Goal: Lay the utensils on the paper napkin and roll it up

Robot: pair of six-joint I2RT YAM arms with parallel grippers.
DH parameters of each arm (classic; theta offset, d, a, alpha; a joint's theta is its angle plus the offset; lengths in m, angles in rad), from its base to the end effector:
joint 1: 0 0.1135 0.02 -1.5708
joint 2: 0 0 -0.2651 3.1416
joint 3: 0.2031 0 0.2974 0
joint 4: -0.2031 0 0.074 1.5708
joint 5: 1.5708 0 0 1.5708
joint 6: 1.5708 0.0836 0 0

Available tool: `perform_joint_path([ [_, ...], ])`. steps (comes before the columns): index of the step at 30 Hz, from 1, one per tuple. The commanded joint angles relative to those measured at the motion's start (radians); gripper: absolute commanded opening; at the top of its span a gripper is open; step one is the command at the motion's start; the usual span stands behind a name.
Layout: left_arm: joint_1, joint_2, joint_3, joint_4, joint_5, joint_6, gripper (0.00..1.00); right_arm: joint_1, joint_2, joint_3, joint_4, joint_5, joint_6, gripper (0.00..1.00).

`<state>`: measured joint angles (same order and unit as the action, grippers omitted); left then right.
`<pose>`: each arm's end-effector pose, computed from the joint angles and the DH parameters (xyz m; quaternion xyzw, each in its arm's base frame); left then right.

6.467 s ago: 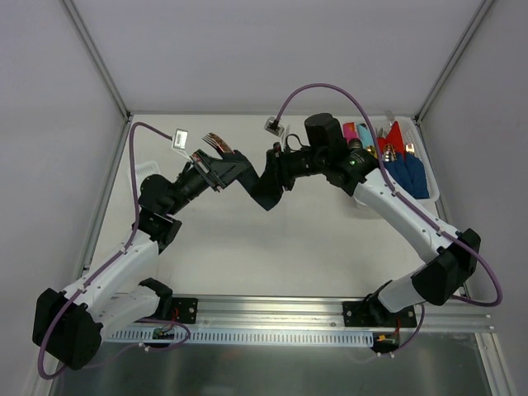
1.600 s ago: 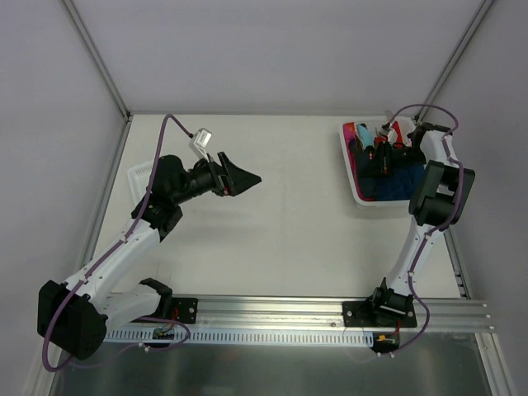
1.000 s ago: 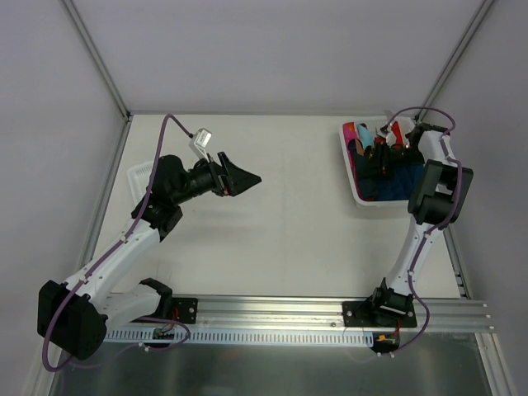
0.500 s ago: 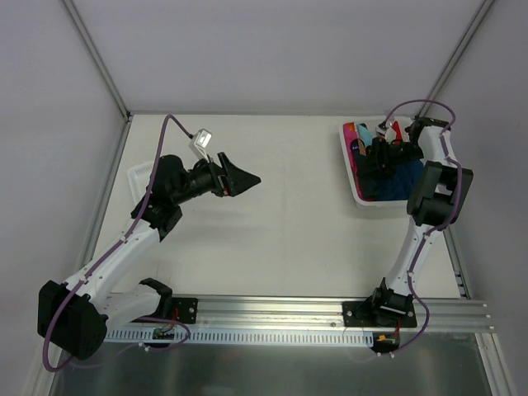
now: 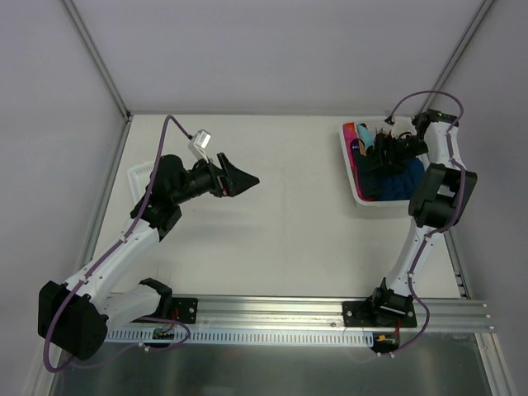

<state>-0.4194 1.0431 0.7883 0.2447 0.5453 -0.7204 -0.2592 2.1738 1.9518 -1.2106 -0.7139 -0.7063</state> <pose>0.2828 -0.1736 0.3257 0.0847 0.7051 -0.5267 0.4672 0.4844 -0.0718 0.1903 -0.2307 0.9061 0.2787 0.2191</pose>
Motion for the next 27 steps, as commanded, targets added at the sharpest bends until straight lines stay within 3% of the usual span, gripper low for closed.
perform_joint_path([
  [1,0.01,-0.014,0.028,-0.007,-0.018,0.022,0.99,-0.031,-0.022,0.061,0.048,0.131,-0.025,0.77],
  [7,0.024,-0.005,0.068,-0.169,-0.105,0.065,0.99,-0.058,-0.1,0.11,0.048,0.122,-0.025,0.79],
  [12,0.044,-0.008,0.112,-0.346,-0.26,0.156,0.99,-0.055,-0.23,0.118,0.059,0.061,-0.01,0.95],
  [16,0.079,0.056,0.179,-0.507,-0.28,0.197,0.99,-0.029,-0.333,0.096,0.066,0.024,0.033,0.99],
  [20,0.116,0.132,0.239,-0.61,-0.237,0.251,0.99,0.07,-0.49,-0.048,0.149,0.007,0.125,0.99],
  [22,0.116,0.147,0.238,-0.617,-0.254,0.249,0.99,0.125,-0.558,-0.199,0.25,0.024,0.197,0.99],
  [27,0.117,0.163,0.224,-0.621,-0.271,0.257,0.99,0.404,-0.778,-0.528,0.498,0.14,0.314,0.99],
])
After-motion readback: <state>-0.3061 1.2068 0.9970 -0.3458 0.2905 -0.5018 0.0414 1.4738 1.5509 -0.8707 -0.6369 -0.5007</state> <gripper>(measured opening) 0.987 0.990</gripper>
